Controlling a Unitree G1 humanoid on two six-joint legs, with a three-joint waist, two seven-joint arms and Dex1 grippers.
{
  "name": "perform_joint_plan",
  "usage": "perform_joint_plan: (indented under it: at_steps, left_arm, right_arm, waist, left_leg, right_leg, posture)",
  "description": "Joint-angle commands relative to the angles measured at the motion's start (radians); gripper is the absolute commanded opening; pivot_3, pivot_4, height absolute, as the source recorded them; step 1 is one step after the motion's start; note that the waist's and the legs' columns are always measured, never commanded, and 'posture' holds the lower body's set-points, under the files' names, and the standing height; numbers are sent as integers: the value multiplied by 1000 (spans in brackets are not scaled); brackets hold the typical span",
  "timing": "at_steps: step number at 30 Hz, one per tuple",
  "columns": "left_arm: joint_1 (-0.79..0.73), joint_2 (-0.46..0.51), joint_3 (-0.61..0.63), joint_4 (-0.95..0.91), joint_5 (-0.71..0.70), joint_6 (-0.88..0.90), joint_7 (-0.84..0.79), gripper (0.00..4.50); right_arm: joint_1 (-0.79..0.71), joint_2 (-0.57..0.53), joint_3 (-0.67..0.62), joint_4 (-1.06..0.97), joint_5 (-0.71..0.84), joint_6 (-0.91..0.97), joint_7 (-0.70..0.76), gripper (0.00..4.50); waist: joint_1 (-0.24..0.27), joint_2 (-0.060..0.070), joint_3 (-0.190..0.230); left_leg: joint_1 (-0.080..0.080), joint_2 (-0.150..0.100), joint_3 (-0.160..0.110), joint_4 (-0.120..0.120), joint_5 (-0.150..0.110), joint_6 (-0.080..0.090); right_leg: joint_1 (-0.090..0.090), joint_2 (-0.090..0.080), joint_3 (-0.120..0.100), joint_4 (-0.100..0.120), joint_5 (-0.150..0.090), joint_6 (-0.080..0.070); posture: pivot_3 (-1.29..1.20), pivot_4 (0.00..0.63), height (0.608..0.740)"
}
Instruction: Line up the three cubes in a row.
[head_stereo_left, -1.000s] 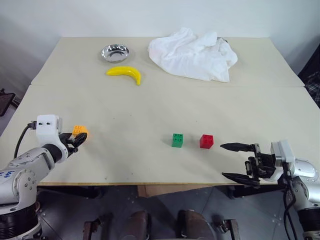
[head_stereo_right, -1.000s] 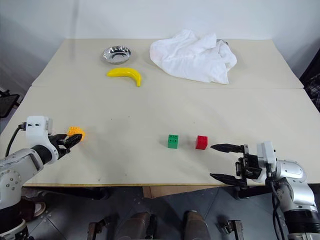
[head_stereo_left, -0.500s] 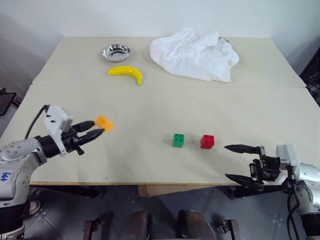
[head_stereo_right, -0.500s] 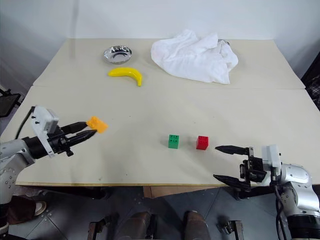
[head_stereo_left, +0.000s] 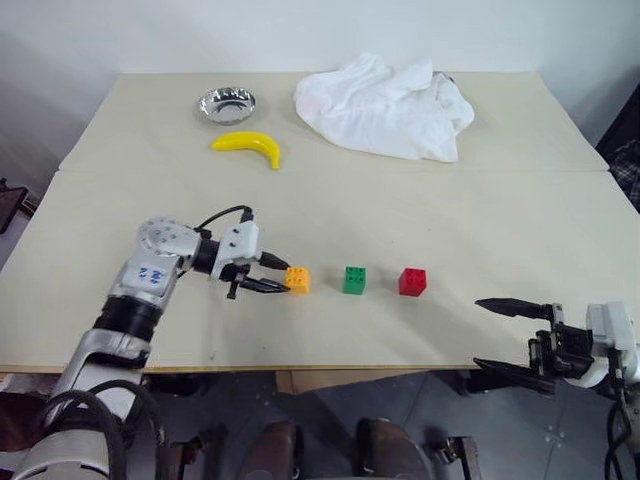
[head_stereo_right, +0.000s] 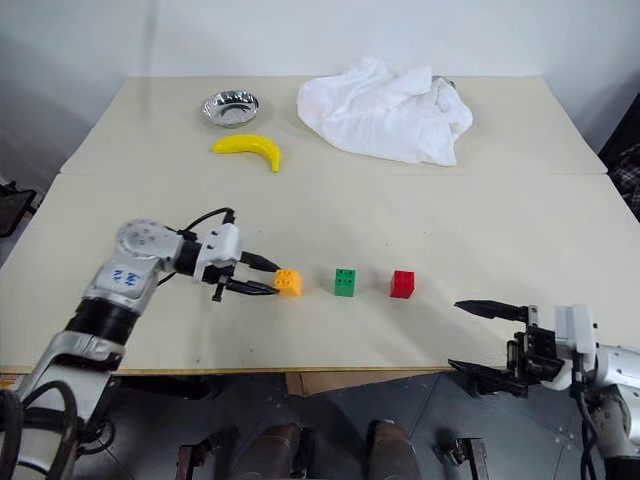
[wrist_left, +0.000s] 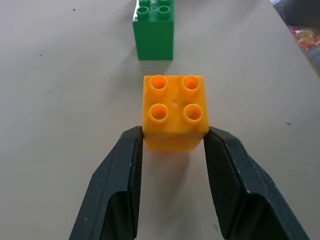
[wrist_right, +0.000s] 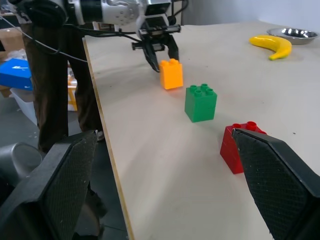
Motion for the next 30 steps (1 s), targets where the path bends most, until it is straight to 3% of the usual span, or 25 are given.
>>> perform_joint_plan:
  at_steps: [1, 15, 16, 21, 26, 30]
  left_arm:
    - [-46, -21, -9, 73, 27, -39, -28, 1486]
    - [-71, -50, -5, 121, 65, -11, -47, 1486]
    - [-69, -52, 3, 115, 58, -10, -41, 2173]
    - [-41, -35, 72, 59, -1, -14, -37, 3664]
    - [96, 70, 180, -96, -87, 16, -47, 3664]
    - [332, 194, 323, -261, -173, 65, -31, 3664]
  right_arm:
    - [32, 6, -42, -61, 13, 3, -5, 4500]
    - [66, 34, -44, -106, 6, 3, -35, 4500]
    - [64, 35, -42, -106, 6, 3, -36, 4500]
    - [53, 37, -39, -101, 3, 5, -35, 4500]
    - [44, 34, -44, -83, 1, 2, -26, 4500]
    - [32, 30, -42, -60, -4, -1, -7, 4500]
  waist:
    - [1, 0, 0]
    - [3, 0, 0]
    - [3, 0, 0]
    - [2, 0, 0]
    - [-9, 0, 0]
    - [-18, 0, 0]
  left_leg:
    - [0, 0, 0, 0, 0, 0]
    - [1, 0, -1, 1, 0, 0]
    - [1, 0, -1, 1, 0, 0]
    - [0, 0, -1, 1, 0, 0]
    - [0, 1, -2, 1, 0, 0]
    - [1, 1, -4, 1, 0, -1]
  right_leg:
    - [0, 0, 0, 0, 0, 0]
    - [1, -1, 0, 1, 0, 0]
    - [1, -1, 0, 1, 0, 0]
    - [1, -1, 0, 1, 0, 0]
    - [0, -1, 5, 1, 0, 0]
    - [0, -2, 7, 1, 0, 0]
  posture:
    - [0, 150, 740]
    - [0, 150, 740]
    - [0, 150, 740]
    - [0, 150, 740]
    - [0, 150, 740]
    - [0, 150, 740]
